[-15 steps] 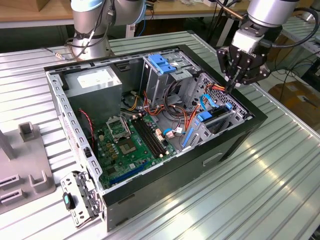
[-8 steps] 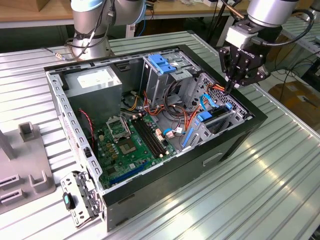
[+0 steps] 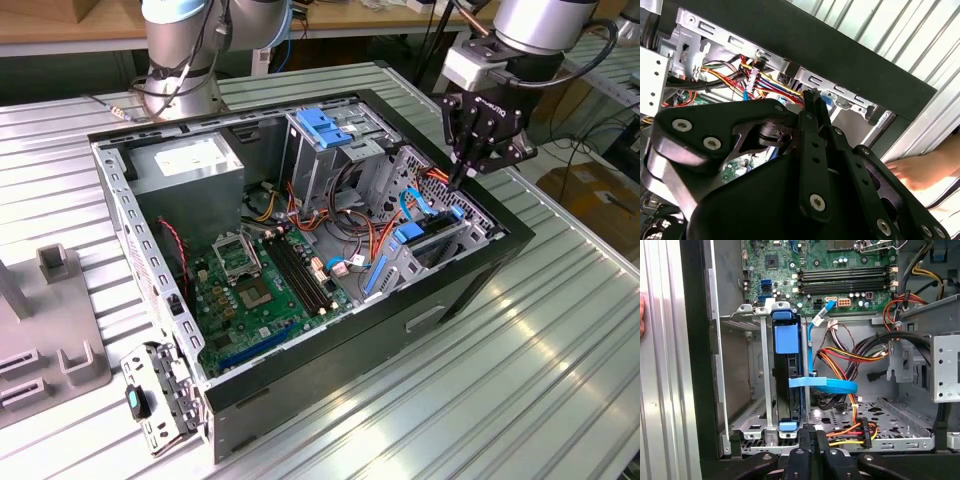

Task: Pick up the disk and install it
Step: 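Insert the second disk wire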

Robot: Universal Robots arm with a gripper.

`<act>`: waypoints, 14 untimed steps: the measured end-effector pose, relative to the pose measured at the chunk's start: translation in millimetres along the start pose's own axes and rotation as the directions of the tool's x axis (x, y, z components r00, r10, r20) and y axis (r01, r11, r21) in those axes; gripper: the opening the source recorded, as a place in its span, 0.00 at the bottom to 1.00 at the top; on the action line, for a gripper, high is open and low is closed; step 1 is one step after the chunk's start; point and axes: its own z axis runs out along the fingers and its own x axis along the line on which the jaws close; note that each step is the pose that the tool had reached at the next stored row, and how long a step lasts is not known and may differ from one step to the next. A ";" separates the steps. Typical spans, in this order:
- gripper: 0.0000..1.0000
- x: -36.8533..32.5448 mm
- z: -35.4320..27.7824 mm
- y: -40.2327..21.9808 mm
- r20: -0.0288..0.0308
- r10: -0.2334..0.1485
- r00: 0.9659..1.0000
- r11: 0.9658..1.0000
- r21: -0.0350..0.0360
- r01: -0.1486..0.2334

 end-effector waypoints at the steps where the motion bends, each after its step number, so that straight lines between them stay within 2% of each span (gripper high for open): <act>1: 0.16 0.0 -0.1 2.0 0.001 0.000 1.000 1.000 0.000 0.000; 4: 0.16 0.8 -0.1 13.7 0.002 0.000 1.000 1.000 0.000 0.000; 5: 0.16 1.0 0.3 15.5 0.003 0.000 1.000 1.000 0.000 0.000; 9: 0.16 3.1 2.1 19.2 0.003 0.000 1.000 1.000 0.000 0.000; 14: 0.16 9.4 5.0 20.9 0.009 0.001 1.000 1.000 0.000 -0.001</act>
